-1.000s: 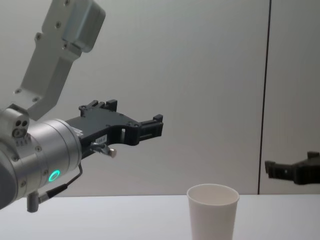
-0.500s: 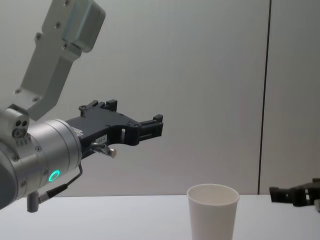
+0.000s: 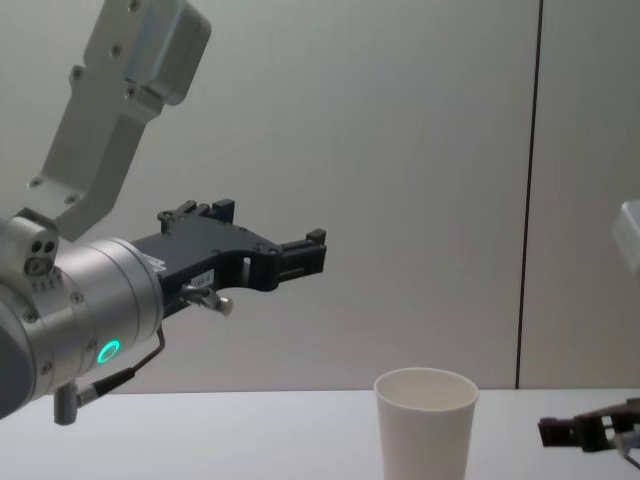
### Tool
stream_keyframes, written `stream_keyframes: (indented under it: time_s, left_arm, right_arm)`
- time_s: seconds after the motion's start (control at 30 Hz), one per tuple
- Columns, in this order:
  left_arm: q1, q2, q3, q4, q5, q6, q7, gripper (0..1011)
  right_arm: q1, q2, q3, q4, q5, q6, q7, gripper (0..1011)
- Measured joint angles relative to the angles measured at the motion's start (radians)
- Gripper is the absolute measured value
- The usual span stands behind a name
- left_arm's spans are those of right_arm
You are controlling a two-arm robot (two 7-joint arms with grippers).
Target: Place the pen into the pen holder.
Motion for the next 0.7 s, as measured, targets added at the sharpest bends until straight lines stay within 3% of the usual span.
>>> stream_keyframes:
  time_s: [0.7]
  left_arm:
    - [0.0, 0.0, 0.0, 0.0, 0.0, 0.0, 0.0, 1004]
  right_arm:
    - [0.041, -0.026, -0.007, 0.113, -0.061, 0.061, 0.017, 1001]
